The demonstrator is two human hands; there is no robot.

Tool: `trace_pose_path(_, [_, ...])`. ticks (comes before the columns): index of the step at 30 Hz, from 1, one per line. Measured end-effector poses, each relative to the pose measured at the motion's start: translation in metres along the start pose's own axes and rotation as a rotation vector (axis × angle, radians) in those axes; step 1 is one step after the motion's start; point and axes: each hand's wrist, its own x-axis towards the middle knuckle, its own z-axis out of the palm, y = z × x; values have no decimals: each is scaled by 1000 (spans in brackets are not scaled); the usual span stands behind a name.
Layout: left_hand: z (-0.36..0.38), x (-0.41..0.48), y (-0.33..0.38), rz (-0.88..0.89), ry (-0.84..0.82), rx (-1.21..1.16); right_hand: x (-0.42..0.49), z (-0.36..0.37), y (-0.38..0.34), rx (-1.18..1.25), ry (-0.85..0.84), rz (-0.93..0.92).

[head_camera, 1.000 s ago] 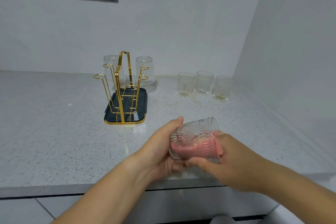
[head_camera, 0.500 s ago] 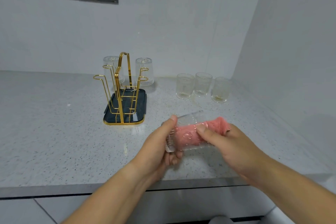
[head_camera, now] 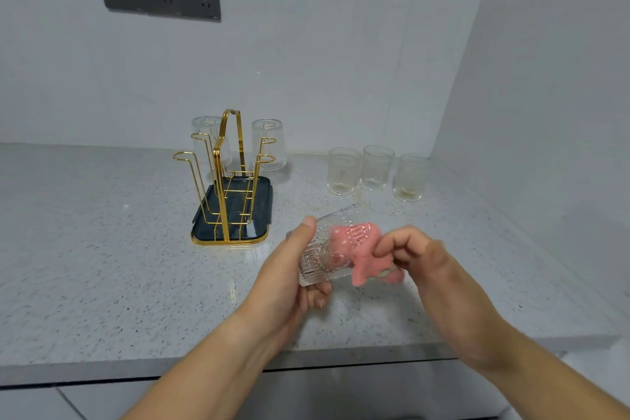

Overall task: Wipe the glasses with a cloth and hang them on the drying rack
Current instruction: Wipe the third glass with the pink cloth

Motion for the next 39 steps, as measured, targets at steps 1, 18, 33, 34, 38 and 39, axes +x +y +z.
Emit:
trace_pose_path(1, [0,0,0,13,-3,-1,1,-2,-2,3,-8,14])
trace_pose_path(18, [7,-18,10,518,-168,491,23,-1,-19,117,22,62])
trace_pose_path(33, [8,-15,16,65,-175,188,10,-5,-8,-37,-21,69])
trace_pose_path(34, [6,-15,11,202,-161,354,12,-5,-9,-6,16,98])
trace_pose_path(38, [-8,-10,1,816,-103,973,20,-11,-14,265,75,238])
trace_pose_path(39, [-6,-11,3,764,-111,910,21,-12,-16,283,65,227])
